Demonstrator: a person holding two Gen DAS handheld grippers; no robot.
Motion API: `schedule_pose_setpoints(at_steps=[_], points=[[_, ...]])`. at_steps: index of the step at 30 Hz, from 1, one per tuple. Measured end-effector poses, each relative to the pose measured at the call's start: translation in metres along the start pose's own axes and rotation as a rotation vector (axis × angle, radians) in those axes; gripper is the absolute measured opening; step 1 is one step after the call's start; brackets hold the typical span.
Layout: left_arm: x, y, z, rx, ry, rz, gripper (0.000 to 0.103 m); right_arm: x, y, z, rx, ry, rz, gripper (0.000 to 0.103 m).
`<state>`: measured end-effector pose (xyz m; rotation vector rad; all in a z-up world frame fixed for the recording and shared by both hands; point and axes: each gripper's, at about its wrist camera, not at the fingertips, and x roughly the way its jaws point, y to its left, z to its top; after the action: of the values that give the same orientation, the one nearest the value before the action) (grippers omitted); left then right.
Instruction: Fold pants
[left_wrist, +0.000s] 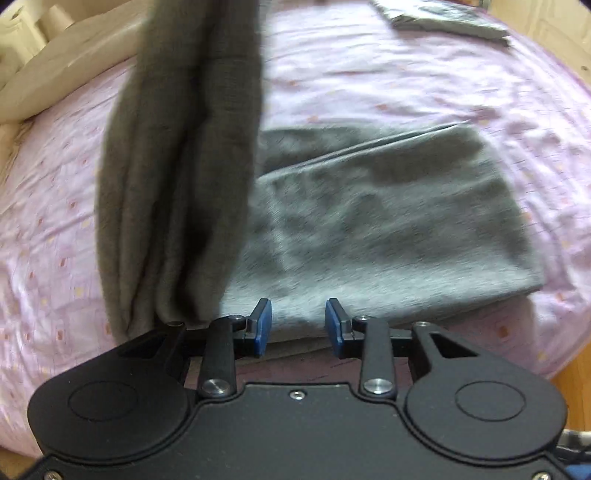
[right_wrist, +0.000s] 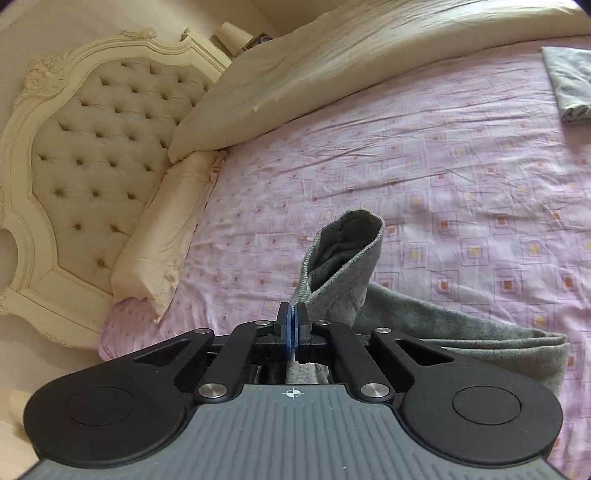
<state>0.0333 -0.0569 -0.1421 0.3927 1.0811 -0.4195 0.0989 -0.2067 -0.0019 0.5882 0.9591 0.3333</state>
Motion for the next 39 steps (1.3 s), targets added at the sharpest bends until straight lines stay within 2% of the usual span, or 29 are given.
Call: schedule_pose_setpoints(at_steps=[3, 6, 7, 8, 10, 15, 16, 18, 20, 22, 23, 24, 25, 26, 28, 30, 32, 34, 37, 39], points=[[0.009, 0.019, -0.012, -0.084, 0.033, -0.019, 0.051, 0.000, -0.017, -0.001, 0.032, 0.041, -0.056, 0.004], [0.007, 0.026, -0.016, -0.101, 0.025, -0.021, 0.056, 0.011, -0.047, -0.012, 0.047, 0.086, -0.161, 0.006], [0.006, 0.026, -0.017, -0.097, 0.019, -0.015, 0.057, 0.017, -0.056, -0.016, 0.053, 0.107, -0.195, 0.016], [0.006, 0.025, -0.017, -0.097, 0.014, -0.010, 0.057, 0.023, -0.066, -0.021, 0.061, 0.127, -0.223, 0.033], [0.008, 0.024, -0.018, -0.113, 0.013, -0.003, 0.058, 0.033, -0.086, -0.031, 0.085, 0.157, -0.242, 0.042], [0.007, 0.043, -0.028, -0.300, 0.019, 0.029, 0.060, 0.054, -0.122, -0.054, 0.143, 0.223, -0.254, 0.044], [0.008, 0.049, -0.029, -0.340, 0.029, 0.053, 0.059, 0.058, -0.126, -0.056, 0.155, 0.230, -0.247, 0.045], [0.011, 0.062, -0.035, -0.408, 0.055, 0.043, 0.060, 0.066, -0.134, -0.060, 0.190, 0.235, -0.212, 0.050], [0.014, 0.070, -0.039, -0.437, 0.089, 0.053, 0.058, 0.074, -0.138, -0.060, 0.235, 0.235, -0.160, 0.054], [0.017, 0.071, -0.043, -0.423, 0.120, 0.100, 0.055, 0.084, -0.133, -0.057, 0.246, 0.235, -0.144, 0.055], [0.019, 0.072, -0.047, -0.422, 0.134, 0.109, 0.055, 0.087, -0.129, -0.055, 0.232, 0.239, -0.149, 0.053], [0.020, 0.074, -0.050, -0.426, 0.145, 0.112, 0.056, 0.089, -0.123, -0.055, 0.209, 0.239, -0.157, 0.045], [0.019, 0.075, -0.052, -0.437, 0.145, 0.114, 0.056, 0.091, -0.113, -0.052, 0.166, 0.238, -0.178, 0.023], [0.016, 0.077, -0.053, -0.448, 0.144, 0.117, 0.055, 0.089, -0.104, -0.050, 0.124, 0.237, -0.184, 0.020], [0.008, 0.078, -0.056, -0.469, 0.136, 0.108, 0.054, 0.075, -0.084, -0.046, 0.056, 0.205, -0.148, 0.016], [0.002, 0.079, -0.057, -0.467, 0.132, 0.105, 0.054, 0.050, -0.067, -0.038, 0.051, 0.158, -0.074, 0.010], [-0.005, 0.079, -0.060, -0.464, 0.128, 0.106, 0.054, 0.016, -0.049, -0.030, 0.051, 0.093, 0.010, 0.010], [-0.010, 0.081, -0.061, -0.464, 0.127, 0.108, 0.054, -0.017, -0.035, -0.029, 0.023, 0.029, 0.040, 0.010], [-0.016, 0.083, -0.062, -0.452, 0.121, 0.112, 0.054, -0.055, -0.044, -0.038, 0.033, -0.031, 0.003, 0.010], [-0.018, 0.083, -0.060, -0.434, 0.119, 0.118, 0.054, -0.059, -0.068, -0.047, 0.078, -0.031, -0.093, 0.010]])
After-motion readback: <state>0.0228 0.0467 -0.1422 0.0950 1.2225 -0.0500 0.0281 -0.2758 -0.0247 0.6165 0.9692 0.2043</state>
